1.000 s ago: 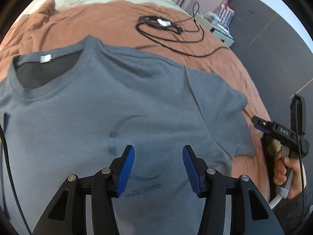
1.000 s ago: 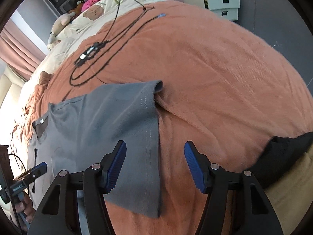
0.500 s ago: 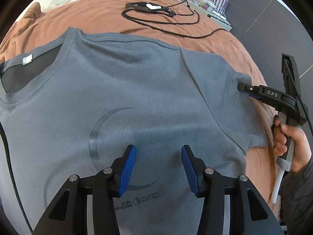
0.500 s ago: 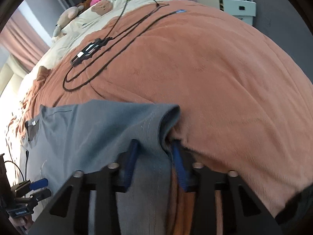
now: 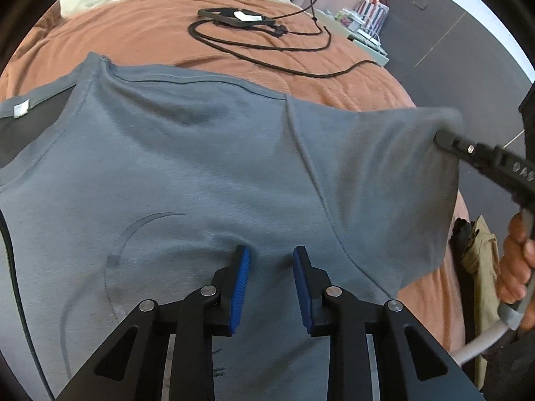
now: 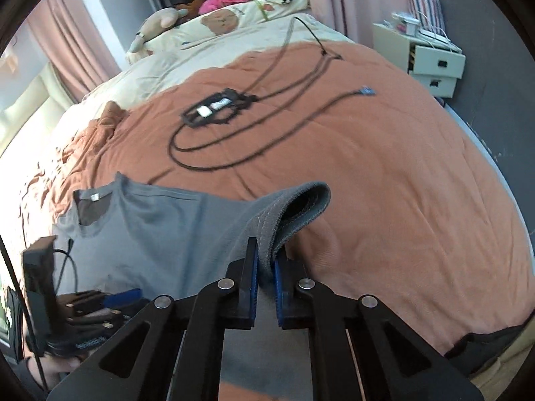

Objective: Fold small clothes
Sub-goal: 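Grasp the grey t-shirt sleeve with the right gripper and lift it, then fold the held sleeve and side inward over the shirt body with the right gripper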

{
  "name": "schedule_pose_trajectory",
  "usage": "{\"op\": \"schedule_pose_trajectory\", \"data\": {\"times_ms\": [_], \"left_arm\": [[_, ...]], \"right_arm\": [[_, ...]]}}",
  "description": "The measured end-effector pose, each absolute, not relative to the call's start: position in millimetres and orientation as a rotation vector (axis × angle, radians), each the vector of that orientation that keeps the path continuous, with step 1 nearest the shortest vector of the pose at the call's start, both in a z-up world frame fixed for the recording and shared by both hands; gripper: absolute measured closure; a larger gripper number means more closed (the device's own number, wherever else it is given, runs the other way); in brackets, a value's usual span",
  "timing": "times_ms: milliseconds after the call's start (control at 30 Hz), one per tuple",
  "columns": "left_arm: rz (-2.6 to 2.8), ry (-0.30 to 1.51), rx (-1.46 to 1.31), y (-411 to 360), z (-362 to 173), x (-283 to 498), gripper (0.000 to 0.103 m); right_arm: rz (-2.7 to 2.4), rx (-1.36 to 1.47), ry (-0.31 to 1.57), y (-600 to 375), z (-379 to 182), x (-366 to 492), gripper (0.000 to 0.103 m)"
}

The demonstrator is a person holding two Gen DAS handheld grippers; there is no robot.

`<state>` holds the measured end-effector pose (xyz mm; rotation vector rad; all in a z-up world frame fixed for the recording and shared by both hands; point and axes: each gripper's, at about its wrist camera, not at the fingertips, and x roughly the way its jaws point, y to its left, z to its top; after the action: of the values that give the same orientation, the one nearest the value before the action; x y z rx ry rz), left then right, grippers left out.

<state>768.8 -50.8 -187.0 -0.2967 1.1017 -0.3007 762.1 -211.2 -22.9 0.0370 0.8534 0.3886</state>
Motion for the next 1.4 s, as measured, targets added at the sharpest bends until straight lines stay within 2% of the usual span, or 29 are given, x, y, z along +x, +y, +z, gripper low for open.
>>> {"op": "schedule_pose_trajectory", "data": {"times_ms": [500,900,933,1000,1067,1300,1400], "left_arm": [[-0.243,1.076,-0.344,5.5,-170.7,752.0,0.074],[-0.125,1.092,-0.382,76.8,-180.4,733.7,0.074],[-0.114,1.092,-0.387,82.8,-181.0,732.4,0.074],[-0.103,1.094,-0.396,91.3,-181.6,731.0,0.074],[-0.090,1.100,-0.406,96.8,-182.0,731.8,0.073],[-0.094,1.062,-0.402,88.8,-173.5,741.1,0.051],[-0.094,1.053,-0.393,81.9,-172.1,753.2,0.049]], "right_arm": [[0.443,-0.021,0.872,-144.8,15.2,754.8,0.098],[0.536,-0.122,0.977,-46.9,-20.1,750.5,0.096],[0.564,-0.121,1.003,-40.0,-24.2,750.9,0.095],[0.605,-0.119,1.029,-34.9,-25.6,751.6,0.083],[0.626,-0.118,1.004,-35.5,-19.0,750.8,0.044],[0.517,-0.079,0.928,-92.0,-4.7,766.0,0.042],[0.440,-0.041,0.944,-121.4,-20.0,780.5,0.042]]}}
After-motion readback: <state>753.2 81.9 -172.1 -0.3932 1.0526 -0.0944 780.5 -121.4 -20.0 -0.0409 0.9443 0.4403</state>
